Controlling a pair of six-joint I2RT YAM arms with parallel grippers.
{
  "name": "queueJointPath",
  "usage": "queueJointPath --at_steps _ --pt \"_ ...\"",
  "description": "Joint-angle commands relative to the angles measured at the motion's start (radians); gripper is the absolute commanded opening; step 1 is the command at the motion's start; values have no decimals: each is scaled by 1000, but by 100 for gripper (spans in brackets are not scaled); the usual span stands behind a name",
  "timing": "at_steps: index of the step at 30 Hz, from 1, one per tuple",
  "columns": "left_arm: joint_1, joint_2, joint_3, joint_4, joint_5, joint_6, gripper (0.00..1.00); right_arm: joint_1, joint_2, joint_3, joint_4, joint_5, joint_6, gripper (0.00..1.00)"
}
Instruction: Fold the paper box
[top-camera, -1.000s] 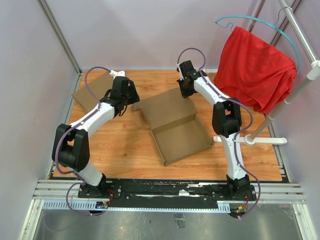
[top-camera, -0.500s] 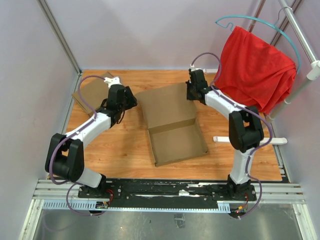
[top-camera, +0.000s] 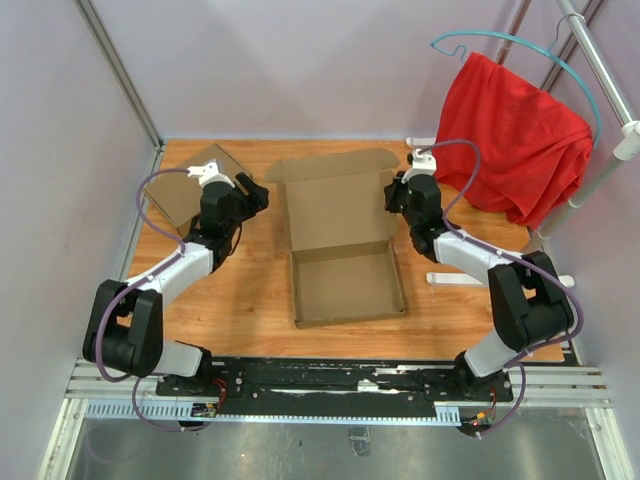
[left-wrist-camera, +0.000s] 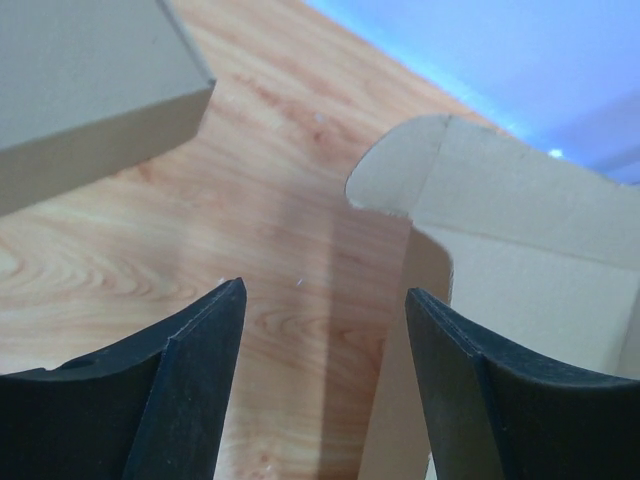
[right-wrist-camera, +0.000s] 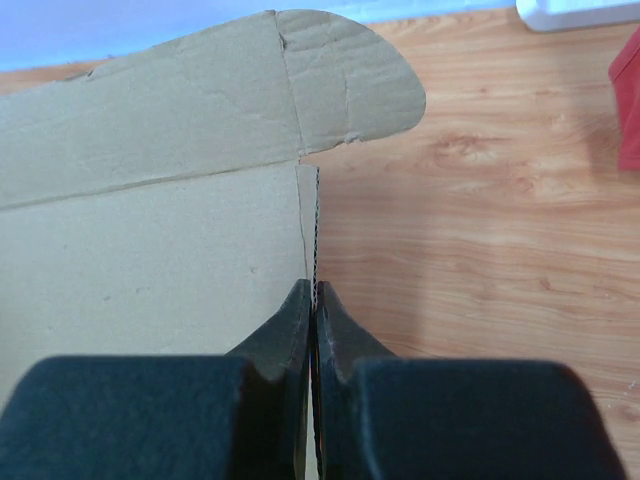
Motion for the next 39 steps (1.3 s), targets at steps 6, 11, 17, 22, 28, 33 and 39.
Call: queueJointPath --at_steps 6,11,17,22,28,33,39 --pt "37 -55 -142 307 139 -73 67 -10 -169 -183 252 -47 -9 1" --pt "37 -141 -181 385 119 -6 68 -10 -251 -270 316 -90 -43 1" --pt "37 -139 -173 438 145 34 68 -10 -310 -323 328 -163 -64 1" --pt "47 -67 -124 479 220 42 66 -9 -340 -345 322 -195 -69 1" --pt "80 30 -68 522 334 53 65 -10 -356 -351 314 -200 -78 1" --pt "140 104 -71 644 543 -36 60 -8 -351 -344 304 -204 -78 1" --pt "152 173 -81 740 662 -87 56 -9 -350 -337 295 -206 -80 1"
